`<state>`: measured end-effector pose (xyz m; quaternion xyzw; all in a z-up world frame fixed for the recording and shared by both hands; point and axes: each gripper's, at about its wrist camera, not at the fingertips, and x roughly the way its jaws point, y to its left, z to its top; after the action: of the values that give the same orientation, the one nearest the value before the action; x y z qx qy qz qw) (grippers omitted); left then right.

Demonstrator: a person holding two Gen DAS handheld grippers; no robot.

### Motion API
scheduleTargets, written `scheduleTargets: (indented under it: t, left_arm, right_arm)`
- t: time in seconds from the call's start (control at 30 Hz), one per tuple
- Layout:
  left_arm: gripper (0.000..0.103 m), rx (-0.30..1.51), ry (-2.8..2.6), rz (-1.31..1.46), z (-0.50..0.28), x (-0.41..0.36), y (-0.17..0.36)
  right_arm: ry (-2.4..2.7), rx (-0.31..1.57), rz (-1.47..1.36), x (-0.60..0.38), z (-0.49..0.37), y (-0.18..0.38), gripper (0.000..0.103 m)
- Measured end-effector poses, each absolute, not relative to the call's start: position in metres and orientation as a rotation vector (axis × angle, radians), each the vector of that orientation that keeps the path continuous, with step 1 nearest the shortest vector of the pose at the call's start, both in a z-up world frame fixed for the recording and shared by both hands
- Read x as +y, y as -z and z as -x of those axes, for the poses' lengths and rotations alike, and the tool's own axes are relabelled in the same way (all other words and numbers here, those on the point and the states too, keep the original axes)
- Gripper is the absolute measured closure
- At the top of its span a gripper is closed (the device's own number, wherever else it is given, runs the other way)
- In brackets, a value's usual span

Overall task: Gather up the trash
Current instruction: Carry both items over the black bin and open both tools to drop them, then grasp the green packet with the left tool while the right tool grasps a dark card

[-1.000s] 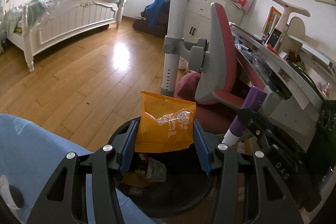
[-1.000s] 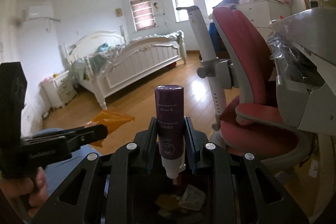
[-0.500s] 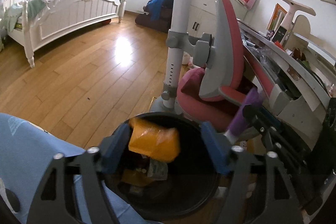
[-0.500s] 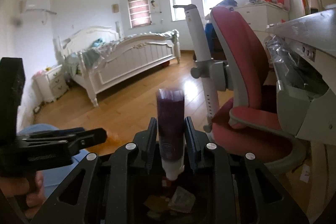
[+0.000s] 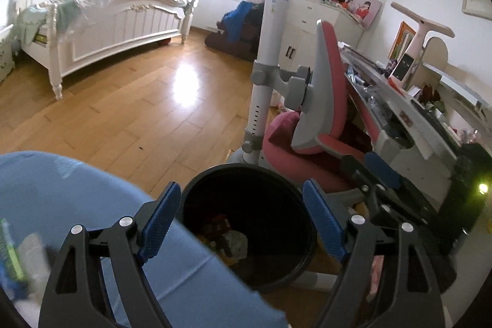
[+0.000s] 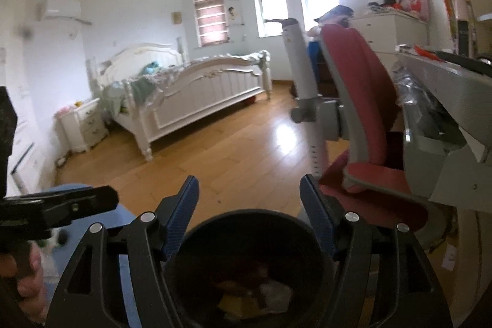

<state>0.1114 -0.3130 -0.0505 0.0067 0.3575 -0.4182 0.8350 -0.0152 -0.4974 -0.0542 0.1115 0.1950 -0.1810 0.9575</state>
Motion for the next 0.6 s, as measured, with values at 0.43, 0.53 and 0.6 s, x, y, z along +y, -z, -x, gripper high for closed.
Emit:
scheduleTargets:
  t: [0.43, 0.53, 0.6]
  left_arm:
    - [0.020, 0.666, 0.650, 0.018, -0.072, -0.141, 0.021]
    - [0.020, 0.652, 0.663, -0.033, -0.061, -0.105, 0.028]
    - [0.020, 0.647, 0.657, -0.102, -0.055, -0.085, 0.037]
  right_arm:
    - [-0.128, 0.521, -0.262, -0.367, -0.024, 0.029, 0.029]
    - [-0.246, 0.576, -0.241, -0.331, -0.036, 0.026, 0.029]
    - [-0.320, 0.616, -0.195, -0.303, -0.045, 0.024, 0.029]
